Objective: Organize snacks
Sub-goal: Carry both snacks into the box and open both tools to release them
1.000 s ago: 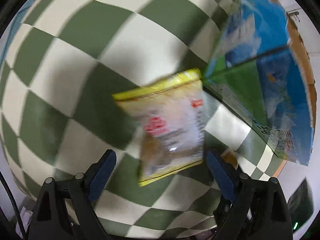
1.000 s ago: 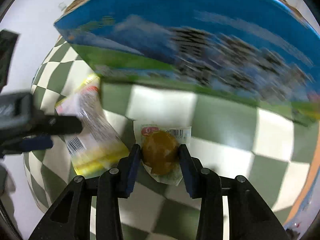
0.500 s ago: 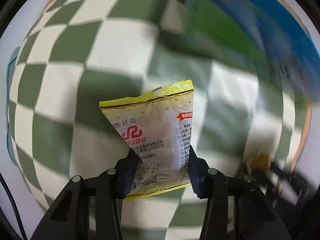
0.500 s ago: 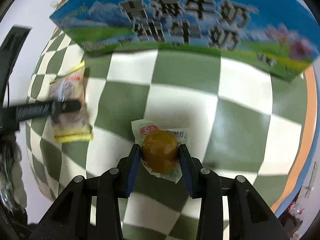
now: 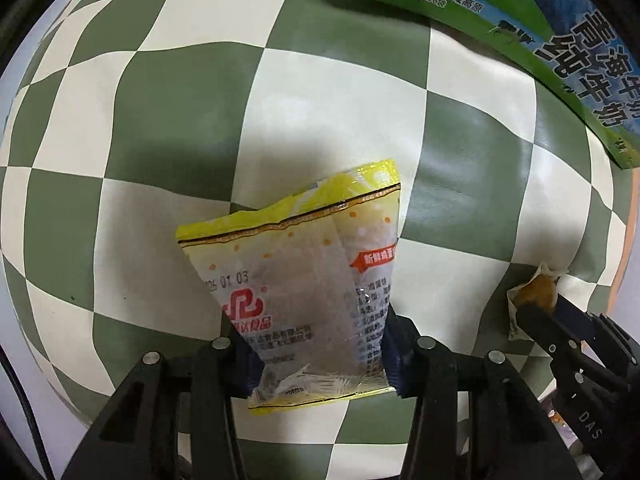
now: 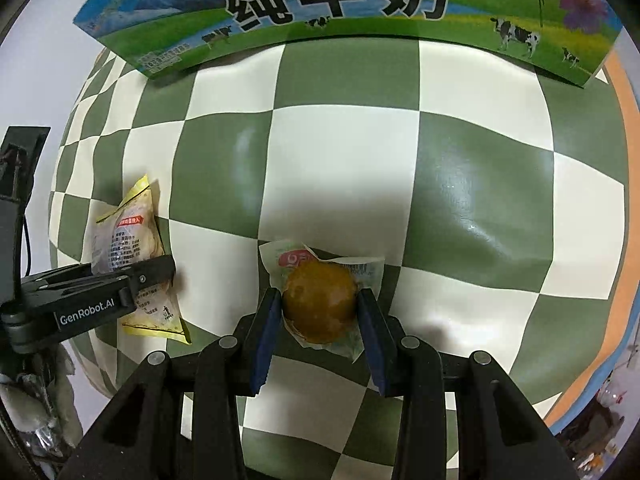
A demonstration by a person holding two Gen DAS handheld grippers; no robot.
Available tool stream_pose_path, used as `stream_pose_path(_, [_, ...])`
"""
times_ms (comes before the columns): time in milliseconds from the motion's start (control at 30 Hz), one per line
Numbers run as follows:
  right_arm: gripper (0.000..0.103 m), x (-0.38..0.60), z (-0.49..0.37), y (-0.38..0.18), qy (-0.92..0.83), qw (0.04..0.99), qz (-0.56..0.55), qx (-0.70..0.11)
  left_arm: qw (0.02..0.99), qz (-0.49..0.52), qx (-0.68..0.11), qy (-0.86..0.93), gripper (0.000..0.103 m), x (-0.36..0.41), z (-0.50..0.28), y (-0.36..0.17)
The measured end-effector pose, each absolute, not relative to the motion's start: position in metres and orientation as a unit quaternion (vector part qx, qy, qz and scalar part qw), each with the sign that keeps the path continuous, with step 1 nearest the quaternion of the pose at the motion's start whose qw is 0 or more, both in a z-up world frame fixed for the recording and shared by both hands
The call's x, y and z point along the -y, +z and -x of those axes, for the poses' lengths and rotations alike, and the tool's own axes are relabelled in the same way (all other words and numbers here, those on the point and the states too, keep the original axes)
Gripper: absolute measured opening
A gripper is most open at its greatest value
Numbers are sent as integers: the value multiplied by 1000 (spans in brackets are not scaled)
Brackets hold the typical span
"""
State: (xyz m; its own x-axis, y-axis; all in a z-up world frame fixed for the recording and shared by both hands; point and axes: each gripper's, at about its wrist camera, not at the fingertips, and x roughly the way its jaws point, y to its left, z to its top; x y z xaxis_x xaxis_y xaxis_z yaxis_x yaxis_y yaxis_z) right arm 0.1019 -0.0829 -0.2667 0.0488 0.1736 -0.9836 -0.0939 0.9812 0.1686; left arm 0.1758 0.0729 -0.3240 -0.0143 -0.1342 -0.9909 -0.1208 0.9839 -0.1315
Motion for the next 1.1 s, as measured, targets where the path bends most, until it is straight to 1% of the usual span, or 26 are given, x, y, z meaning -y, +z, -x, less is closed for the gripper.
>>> stream_pose_path(233, [46, 69, -109, -280, 80, 723, -34, -685, 699, 84, -710, -4, 46, -57, -175, -329])
stream_pose_path(267, [46, 68, -112, -282, 79, 724, -33, -685, 701, 84, -708, -3, 46, -59, -163, -322])
stream_pose_path(300, [46, 68, -112, -282, 79, 725, -31, -684, 704, 83, -706, -3, 45, -57, -162, -320])
stream_pose_path(400, [42, 61, -111, -276, 79, 735, -10, -673, 715, 68, -696, -11, 40, -51, -154, -308])
stream_pose_path(500, [41, 60, -108, -263, 86, 746, -11, -661, 723, 64, -687, -30, 39, -43, -142, -290])
stream_pose_path(667, [41, 70, -106, -223, 105, 766, -42, -633, 752, 64, -652, -72, 39, -22, -145, -232])
stream_pose_path(833, [41, 90, -119, -157, 126, 793, -71, -592, 783, 78, -607, -116, 39, -3, -171, -161])
stream_pose_path(1000, [41, 111, -157, -91, 136, 825, -95, -540, 802, 69, -577, -136, 39, -9, -238, -100])
stream_pose_path(1100, [41, 123, -195, -67, 125, 840, -88, -521, 811, 48, -570, -125, 39, -3, -282, -89])
